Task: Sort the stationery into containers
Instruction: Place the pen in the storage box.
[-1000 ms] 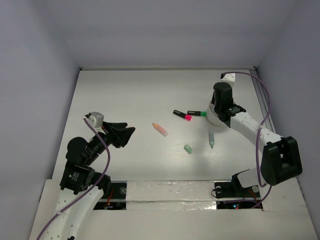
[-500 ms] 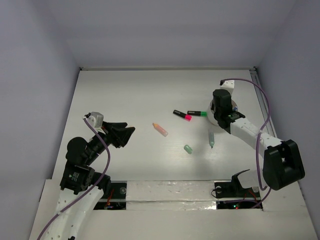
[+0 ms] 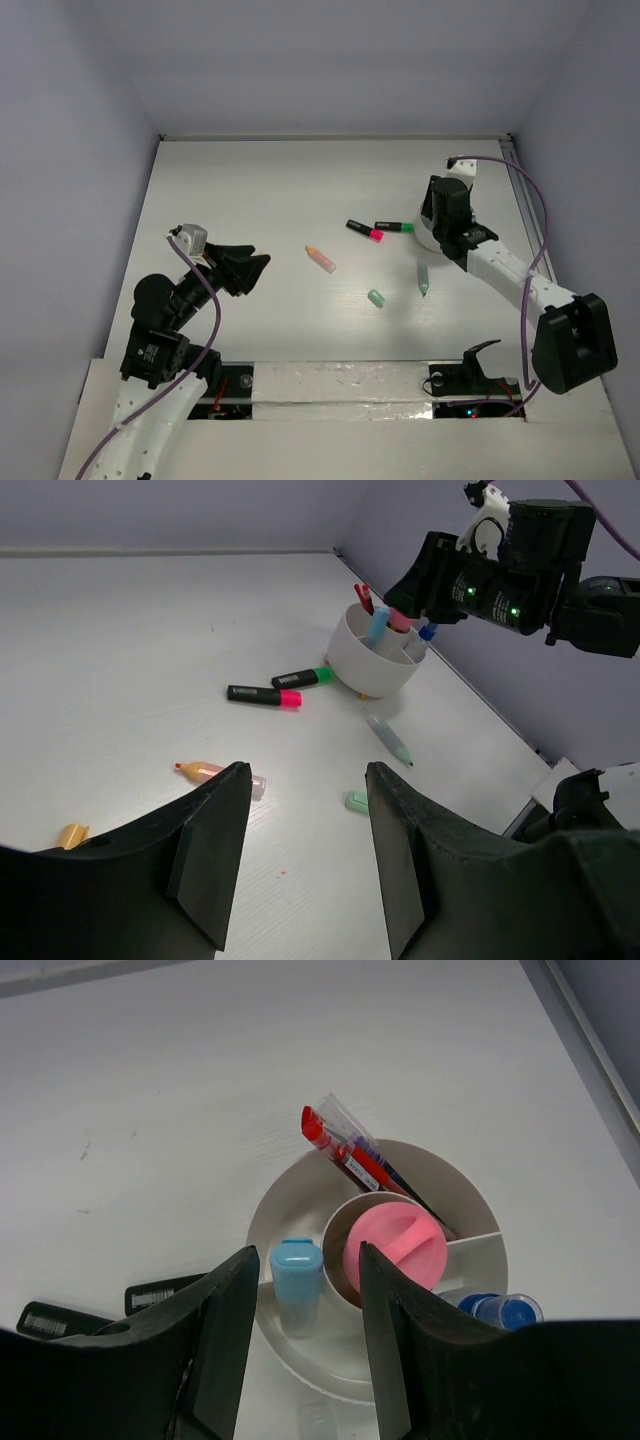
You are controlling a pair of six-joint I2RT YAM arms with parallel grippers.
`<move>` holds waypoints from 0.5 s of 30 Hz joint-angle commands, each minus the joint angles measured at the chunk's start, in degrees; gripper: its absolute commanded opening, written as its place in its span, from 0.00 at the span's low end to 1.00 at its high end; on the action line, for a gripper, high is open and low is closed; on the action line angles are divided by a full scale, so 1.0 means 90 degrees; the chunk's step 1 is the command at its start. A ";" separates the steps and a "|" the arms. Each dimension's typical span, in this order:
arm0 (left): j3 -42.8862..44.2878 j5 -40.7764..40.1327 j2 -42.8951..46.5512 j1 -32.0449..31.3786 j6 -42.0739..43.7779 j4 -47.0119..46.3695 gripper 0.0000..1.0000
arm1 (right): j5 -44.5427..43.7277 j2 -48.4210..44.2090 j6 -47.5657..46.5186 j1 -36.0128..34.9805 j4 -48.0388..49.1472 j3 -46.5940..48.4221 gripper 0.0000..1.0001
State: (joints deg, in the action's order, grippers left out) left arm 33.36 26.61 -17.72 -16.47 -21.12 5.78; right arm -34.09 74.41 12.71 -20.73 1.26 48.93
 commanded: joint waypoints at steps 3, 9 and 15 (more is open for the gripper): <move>0.0082 0.0129 -0.0034 0.0072 0.0003 -0.0398 0.46 | 0.0154 -0.0435 0.0150 -0.0118 -0.0120 0.0257 0.51; 0.0082 0.0149 -0.0043 0.0130 -0.0006 -0.0398 0.46 | 0.0447 -0.0670 0.0170 -0.0566 -0.0569 0.0364 0.44; 0.0082 0.0149 -0.0063 0.0131 -0.0016 -0.0398 0.46 | 0.1353 -0.0544 0.0082 -0.0918 -0.0843 0.0491 0.17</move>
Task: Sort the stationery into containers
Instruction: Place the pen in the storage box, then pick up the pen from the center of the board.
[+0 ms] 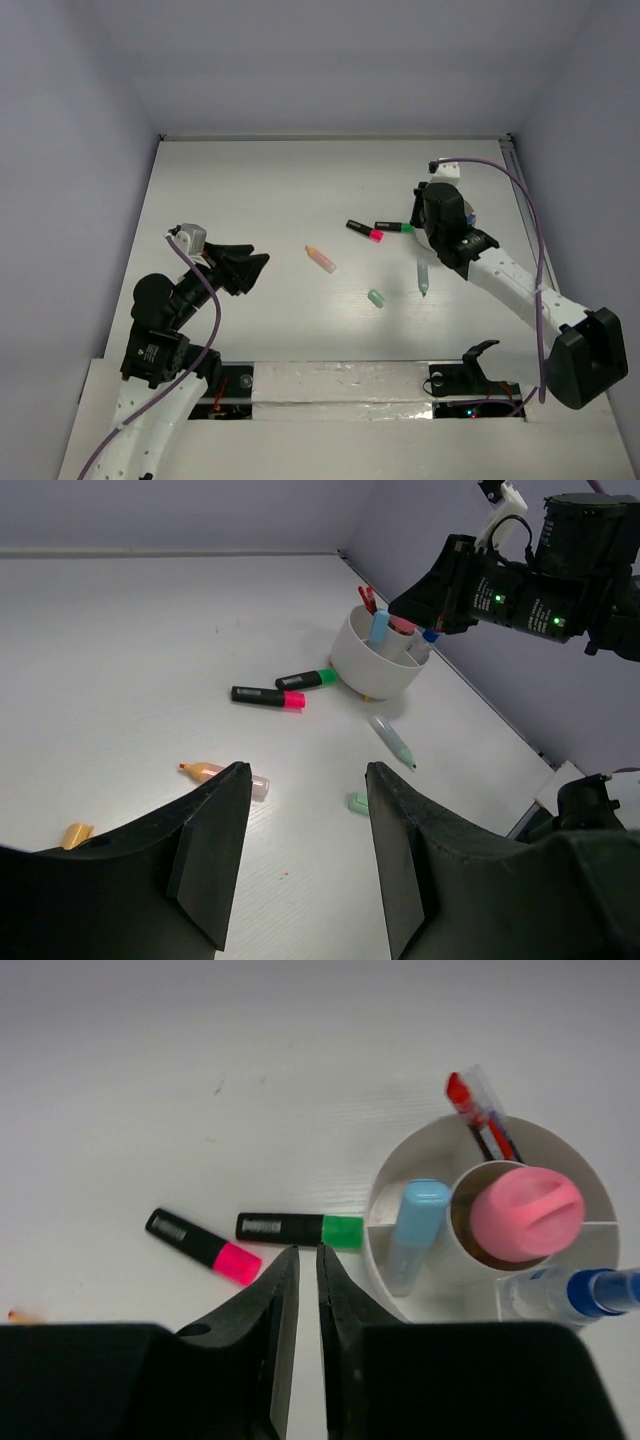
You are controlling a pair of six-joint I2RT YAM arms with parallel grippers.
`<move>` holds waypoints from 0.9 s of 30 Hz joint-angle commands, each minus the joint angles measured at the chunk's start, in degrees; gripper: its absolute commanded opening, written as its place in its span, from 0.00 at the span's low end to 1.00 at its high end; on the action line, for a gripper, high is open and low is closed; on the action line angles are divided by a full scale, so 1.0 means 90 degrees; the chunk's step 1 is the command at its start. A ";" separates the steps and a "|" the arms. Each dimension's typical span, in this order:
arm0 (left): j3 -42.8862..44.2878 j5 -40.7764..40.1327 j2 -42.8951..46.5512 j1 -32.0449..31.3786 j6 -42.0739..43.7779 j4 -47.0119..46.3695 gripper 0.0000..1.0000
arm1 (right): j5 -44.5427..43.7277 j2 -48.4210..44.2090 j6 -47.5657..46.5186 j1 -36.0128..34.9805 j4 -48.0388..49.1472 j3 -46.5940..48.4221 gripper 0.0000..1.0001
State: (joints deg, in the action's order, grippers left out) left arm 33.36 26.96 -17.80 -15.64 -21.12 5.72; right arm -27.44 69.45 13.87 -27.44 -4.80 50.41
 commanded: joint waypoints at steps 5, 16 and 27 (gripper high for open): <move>0.0082 0.0051 -0.0034 0.0038 -0.0016 -0.0371 0.43 | 0.1340 0.0845 -0.0290 -0.0456 -0.0589 0.0910 0.12; 0.0092 -0.0007 -0.0043 0.0038 -0.0026 -0.0342 0.33 | 0.2834 0.4145 -0.1950 -0.0515 -0.2463 0.3469 0.50; 0.0092 -0.0007 -0.0102 0.0038 -0.0016 -0.0332 0.33 | 0.3274 0.5699 -0.2742 -0.0515 -0.3197 0.4945 0.63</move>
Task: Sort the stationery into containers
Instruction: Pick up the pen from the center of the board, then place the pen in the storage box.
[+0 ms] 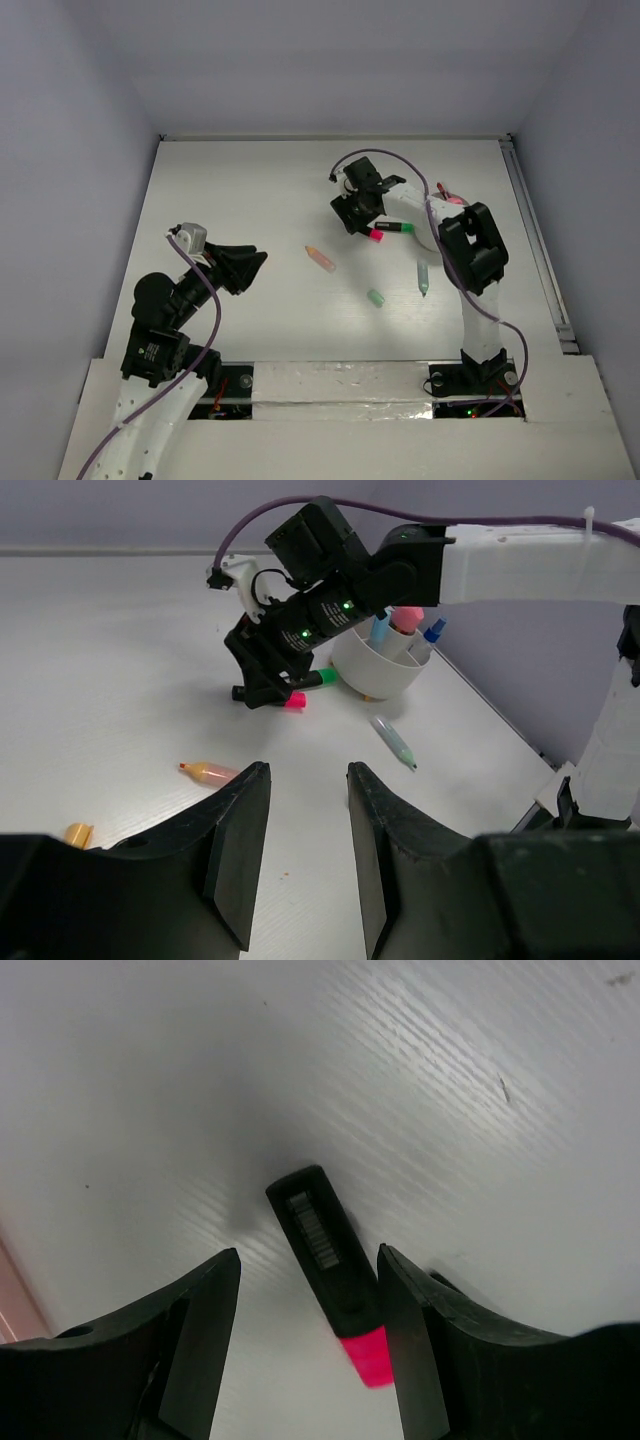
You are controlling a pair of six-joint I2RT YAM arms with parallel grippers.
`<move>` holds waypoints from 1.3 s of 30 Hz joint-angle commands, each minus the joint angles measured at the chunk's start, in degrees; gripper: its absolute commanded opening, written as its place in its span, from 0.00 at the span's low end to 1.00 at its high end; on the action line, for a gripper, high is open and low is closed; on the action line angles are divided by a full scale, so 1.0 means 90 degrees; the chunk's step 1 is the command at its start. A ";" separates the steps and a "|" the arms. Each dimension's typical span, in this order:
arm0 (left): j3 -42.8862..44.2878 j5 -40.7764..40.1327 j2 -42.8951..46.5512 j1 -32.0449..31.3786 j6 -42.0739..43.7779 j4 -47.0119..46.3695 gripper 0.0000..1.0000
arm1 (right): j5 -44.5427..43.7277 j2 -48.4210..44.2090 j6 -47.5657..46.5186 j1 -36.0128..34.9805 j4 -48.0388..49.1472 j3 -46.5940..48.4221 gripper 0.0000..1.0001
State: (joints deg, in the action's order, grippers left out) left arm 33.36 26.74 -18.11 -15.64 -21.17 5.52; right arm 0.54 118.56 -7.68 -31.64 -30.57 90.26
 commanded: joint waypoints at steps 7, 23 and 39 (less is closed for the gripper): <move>0.0092 0.0027 -0.0117 0.0038 -0.0011 -0.0320 0.33 | 0.0233 0.0897 -0.0455 -0.0049 -0.0500 0.0879 0.57; 0.0082 0.0046 -0.0068 0.0038 -0.0011 -0.0320 0.33 | 0.0118 -0.0399 0.0130 -0.0049 0.0484 0.0616 0.03; 0.0082 0.0115 0.0000 0.0038 -0.0011 -0.0340 0.33 | -0.2852 -0.2656 0.1595 0.1171 0.3434 -0.1073 0.00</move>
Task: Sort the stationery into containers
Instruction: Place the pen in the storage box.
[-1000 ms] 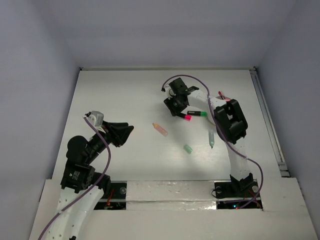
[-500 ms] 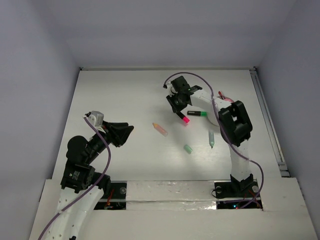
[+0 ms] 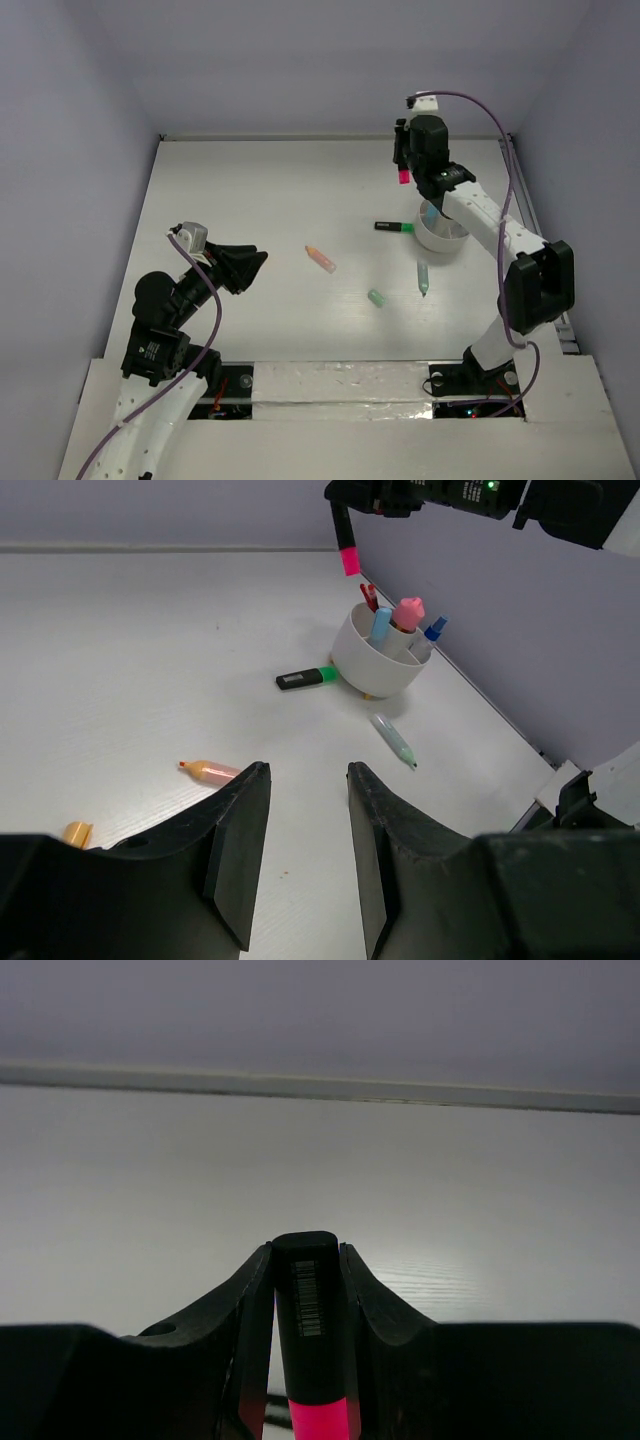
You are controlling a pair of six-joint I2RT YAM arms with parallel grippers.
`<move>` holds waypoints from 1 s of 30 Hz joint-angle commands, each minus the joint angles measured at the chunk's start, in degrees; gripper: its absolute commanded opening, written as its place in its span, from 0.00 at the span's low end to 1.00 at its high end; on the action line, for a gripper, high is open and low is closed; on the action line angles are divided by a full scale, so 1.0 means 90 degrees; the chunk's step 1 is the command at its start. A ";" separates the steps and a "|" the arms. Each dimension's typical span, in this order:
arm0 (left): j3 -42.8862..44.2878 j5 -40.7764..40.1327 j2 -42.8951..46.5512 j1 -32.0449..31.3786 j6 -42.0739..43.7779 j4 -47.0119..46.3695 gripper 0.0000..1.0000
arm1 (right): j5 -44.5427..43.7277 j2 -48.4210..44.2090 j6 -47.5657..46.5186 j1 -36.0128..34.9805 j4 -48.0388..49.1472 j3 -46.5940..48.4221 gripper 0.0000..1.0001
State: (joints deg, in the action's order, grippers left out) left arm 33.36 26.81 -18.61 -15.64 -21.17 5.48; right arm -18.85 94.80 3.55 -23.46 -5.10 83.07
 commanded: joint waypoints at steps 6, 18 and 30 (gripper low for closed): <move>0.0082 0.0107 0.0085 0.0038 -0.0011 -0.0345 0.33 | -0.0991 -0.0094 0.0455 0.0653 0.1162 -0.0703 0.00; 0.0072 0.0098 0.0125 0.0038 -0.0011 -0.0345 0.33 | -0.1616 -0.0309 0.0728 0.0888 0.2168 -0.1797 0.00; 0.0072 0.0107 0.0163 0.0038 -0.0011 -0.0345 0.33 | -0.1851 -0.0602 0.0728 0.0888 0.3135 -0.2676 0.00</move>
State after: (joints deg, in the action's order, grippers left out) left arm 33.36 26.94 -17.78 -15.64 -21.17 5.39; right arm -33.01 93.01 9.45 -15.73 15.84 59.61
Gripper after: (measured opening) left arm 0.330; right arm 0.328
